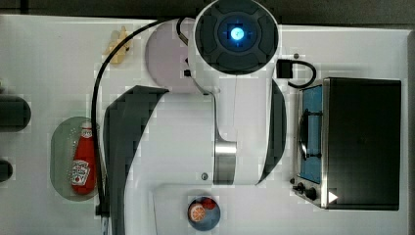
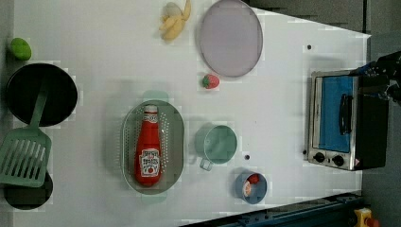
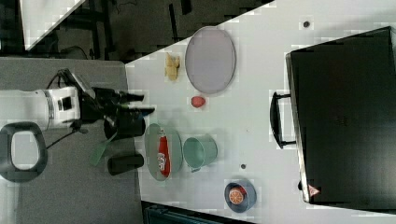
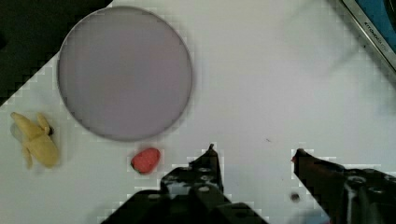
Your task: Pick ketchup from strainer and place it on the table
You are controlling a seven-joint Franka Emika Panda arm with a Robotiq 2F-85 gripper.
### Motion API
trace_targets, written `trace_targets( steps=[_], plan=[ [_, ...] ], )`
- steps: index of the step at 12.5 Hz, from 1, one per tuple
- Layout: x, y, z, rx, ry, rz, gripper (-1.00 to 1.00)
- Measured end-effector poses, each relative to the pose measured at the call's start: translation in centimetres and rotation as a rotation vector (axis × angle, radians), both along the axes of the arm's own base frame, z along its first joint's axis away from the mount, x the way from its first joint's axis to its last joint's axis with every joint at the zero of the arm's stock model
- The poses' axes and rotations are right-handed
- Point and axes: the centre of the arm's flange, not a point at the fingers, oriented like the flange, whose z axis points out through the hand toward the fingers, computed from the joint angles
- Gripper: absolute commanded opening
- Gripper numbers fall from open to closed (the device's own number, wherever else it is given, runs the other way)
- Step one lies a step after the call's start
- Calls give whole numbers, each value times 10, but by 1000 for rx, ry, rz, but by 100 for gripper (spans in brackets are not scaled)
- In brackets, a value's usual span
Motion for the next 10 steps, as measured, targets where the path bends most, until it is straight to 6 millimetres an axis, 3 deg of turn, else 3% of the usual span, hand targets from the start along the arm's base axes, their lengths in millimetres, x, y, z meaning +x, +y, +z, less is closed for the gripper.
trace_targets(
  steps=[1, 3, 6, 8, 10],
  plan=[
    [-24, -1, -2, 10, 83, -21, 58],
    [-69, -8, 17, 4, 151, -58, 99],
    [-76, 2, 70, -4, 31, -48, 100],
    [-74, 33, 82, -15, -4, 7, 100],
    [-73, 87, 71, -27, 5, 108, 100]
  ],
)
